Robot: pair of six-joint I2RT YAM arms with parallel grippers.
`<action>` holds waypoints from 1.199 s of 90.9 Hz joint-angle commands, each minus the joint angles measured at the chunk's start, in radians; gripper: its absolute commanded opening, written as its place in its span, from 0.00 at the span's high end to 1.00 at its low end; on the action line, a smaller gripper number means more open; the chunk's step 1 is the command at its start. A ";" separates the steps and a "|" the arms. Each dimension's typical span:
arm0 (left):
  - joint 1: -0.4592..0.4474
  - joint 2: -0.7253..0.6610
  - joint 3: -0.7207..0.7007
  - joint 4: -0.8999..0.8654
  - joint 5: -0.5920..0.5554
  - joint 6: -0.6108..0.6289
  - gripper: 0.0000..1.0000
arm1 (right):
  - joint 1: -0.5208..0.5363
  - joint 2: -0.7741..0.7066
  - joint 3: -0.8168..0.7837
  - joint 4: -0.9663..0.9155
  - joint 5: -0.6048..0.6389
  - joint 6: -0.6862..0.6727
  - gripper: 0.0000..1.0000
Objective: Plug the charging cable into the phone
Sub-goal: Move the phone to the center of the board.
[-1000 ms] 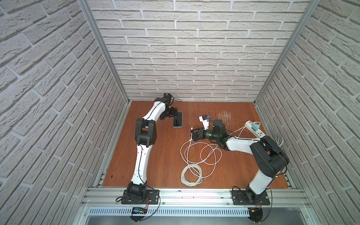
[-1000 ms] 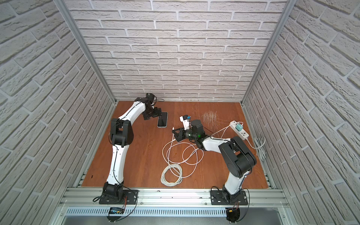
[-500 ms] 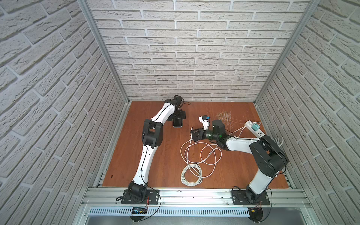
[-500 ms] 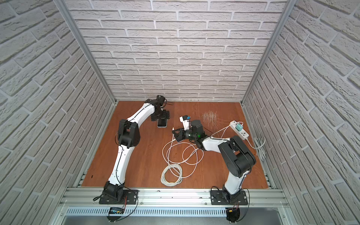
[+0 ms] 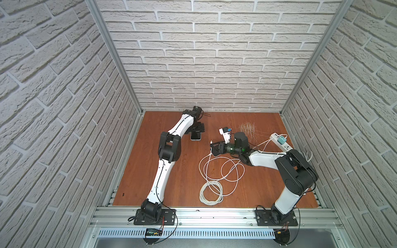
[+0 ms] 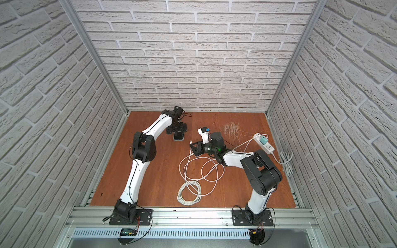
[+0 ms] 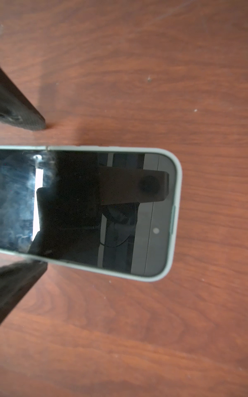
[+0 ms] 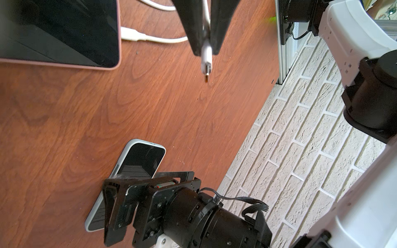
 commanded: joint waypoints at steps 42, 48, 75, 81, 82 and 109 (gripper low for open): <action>-0.019 0.122 0.089 -0.128 -0.101 -0.004 0.11 | 0.007 -0.005 0.016 0.034 -0.008 -0.010 0.97; -0.021 0.131 0.100 -0.143 -0.106 -0.003 0.16 | 0.006 -0.004 0.018 0.034 -0.009 -0.009 0.97; -0.039 0.057 -0.006 -0.154 -0.084 -0.023 0.40 | 0.006 -0.011 0.010 0.047 -0.011 -0.003 0.97; -0.051 -0.012 -0.117 -0.126 -0.081 -0.033 0.40 | 0.007 -0.010 0.009 0.055 -0.011 0.001 0.97; -0.054 -0.024 -0.136 -0.118 -0.080 -0.034 0.40 | 0.007 -0.010 0.009 0.055 -0.012 0.002 0.97; -0.131 -0.380 -0.659 0.024 -0.076 -0.130 0.40 | 0.006 -0.035 -0.008 0.056 -0.005 -0.002 0.97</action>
